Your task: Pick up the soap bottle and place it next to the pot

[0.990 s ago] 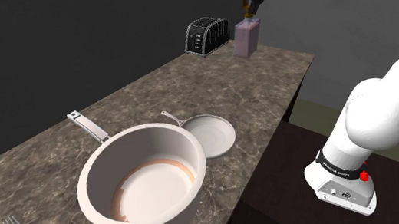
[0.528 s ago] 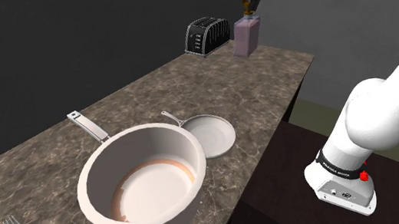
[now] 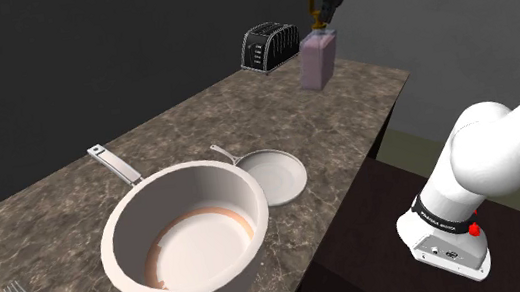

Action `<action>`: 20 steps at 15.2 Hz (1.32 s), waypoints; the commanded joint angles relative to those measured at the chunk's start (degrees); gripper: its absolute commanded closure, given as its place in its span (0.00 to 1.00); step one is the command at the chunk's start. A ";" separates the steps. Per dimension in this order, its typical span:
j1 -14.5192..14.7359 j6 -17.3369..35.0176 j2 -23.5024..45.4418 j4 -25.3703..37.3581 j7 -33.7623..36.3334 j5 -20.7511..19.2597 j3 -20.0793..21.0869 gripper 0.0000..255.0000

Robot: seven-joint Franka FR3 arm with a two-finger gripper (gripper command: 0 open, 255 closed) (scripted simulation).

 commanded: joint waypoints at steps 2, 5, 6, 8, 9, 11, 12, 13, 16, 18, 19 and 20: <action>0.36 0.45 -3.41 -3.04 3.79 0.72 3.44 1.00; 0.96 0.90 -6.26 -5.45 7.73 1.94 7.12 1.00; 1.21 1.05 -7.10 -6.13 9.05 2.40 8.34 1.00; 1.72 1.33 -8.60 -7.29 11.68 3.42 10.82 1.00; 2.00 1.48 -9.27 -7.78 13.00 3.95 12.05 1.00; 2.58 1.80 -10.42 -8.56 15.64 5.07 14.56 1.00; 2.88 1.96 -10.91 -8.86 16.97 5.65 15.81 1.00; 3.18 2.13 -11.33 -9.09 18.29 6.24 17.09 1.00; 4.08 2.70 -12.23 -9.40 22.27 8.04 20.94 1.00; 4.68 3.14 -12.51 -9.30 24.94 9.21 23.53 1.00; 4.96 3.37 -12.56 -9.15 26.28 9.78 24.84 1.00; 5.22 3.61 -12.55 -8.94 27.61 10.35 26.16 1.00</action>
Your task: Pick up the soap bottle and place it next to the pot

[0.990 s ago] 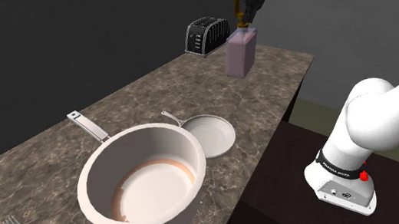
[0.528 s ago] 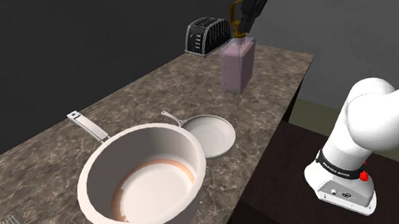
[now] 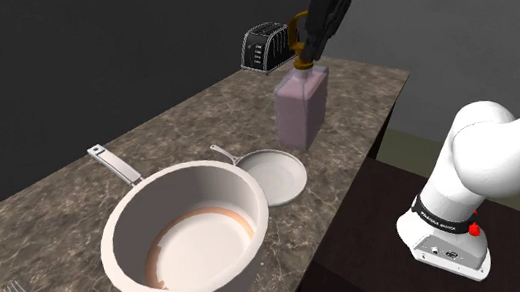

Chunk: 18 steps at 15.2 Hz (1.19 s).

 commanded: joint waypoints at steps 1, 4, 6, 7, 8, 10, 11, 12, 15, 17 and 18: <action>0.53 0.25 0.04 0.74 2.89 1.15 2.68 1.00; 1.14 1.06 0.65 1.94 6.92 2.68 6.72 1.00; 1.29 1.84 0.46 1.21 7.42 3.07 7.50 1.00; 1.38 2.48 0.14 0.25 7.27 3.24 7.62 1.00; 1.46 3.11 -0.16 -0.71 7.12 3.40 7.73 1.00; 1.64 4.39 -0.75 -2.59 6.82 3.75 7.98 1.00; 1.73 5.03 -1.03 -3.52 6.67 3.92 8.11 1.00; 1.82 5.68 -1.30 -4.44 6.52 4.11 8.25 1.00; 2.10 7.61 -2.04 -7.15 6.09 4.67 8.68 1.00; 2.30 8.91 -2.47 -8.90 5.80 5.06 8.99 1.00; 2.39 9.57 -2.68 -9.77 5.66 5.26 9.15 1.00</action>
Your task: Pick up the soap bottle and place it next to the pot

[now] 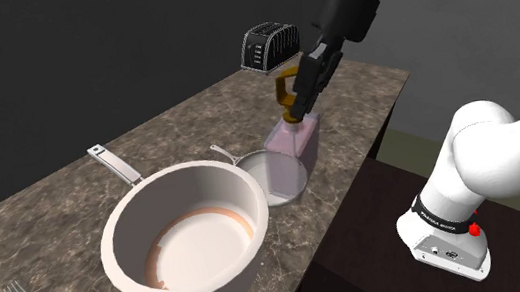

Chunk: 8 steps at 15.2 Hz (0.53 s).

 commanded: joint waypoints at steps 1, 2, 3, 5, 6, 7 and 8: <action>0.22 1.23 -0.49 -1.69 -0.26 0.41 0.29 1.00; 0.32 1.89 -0.67 -2.54 -0.40 0.62 0.45 1.00; 0.43 2.56 -0.84 -3.38 -0.54 0.83 0.63 1.00; 0.64 3.90 -1.14 -5.03 -0.83 1.27 0.98 1.00; 0.75 4.58 -1.27 -5.85 -0.97 1.50 1.17 1.00; 0.86 5.26 -1.38 -6.66 -1.11 1.73 1.36 1.00; 0.97 5.94 -1.49 -7.46 -1.25 1.97 1.55 1.00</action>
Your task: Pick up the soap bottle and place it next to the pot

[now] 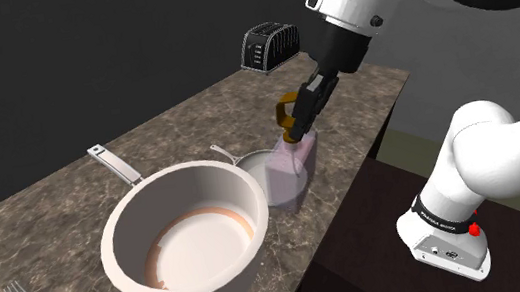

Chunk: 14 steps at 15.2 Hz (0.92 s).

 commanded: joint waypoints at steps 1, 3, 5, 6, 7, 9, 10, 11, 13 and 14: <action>0.24 1.37 -0.18 -1.47 -0.15 0.52 0.49 1.00; 0.48 2.76 -0.32 -3.02 -0.43 1.01 0.90 1.00; 0.71 4.18 -0.40 -4.54 -0.72 1.54 1.33 1.00; 0.83 4.90 -0.42 -5.29 -0.86 1.80 1.55 1.00; 0.96 5.63 -0.42 -6.03 -1.01 2.08 1.78 1.00; 1.21 7.10 -0.37 -7.48 -1.30 2.64 2.24 1.00; 1.34 7.85 -0.32 -8.19 -1.45 2.93 2.47 1.00; 1.47 8.61 -0.25 -8.89 -1.60 3.23 2.72 1.00; 1.74 10.15 -0.06 -10.27 -1.91 3.84 3.21 1.00; 1.87 10.93 0.06 -10.94 -2.06 4.16 3.46 1.00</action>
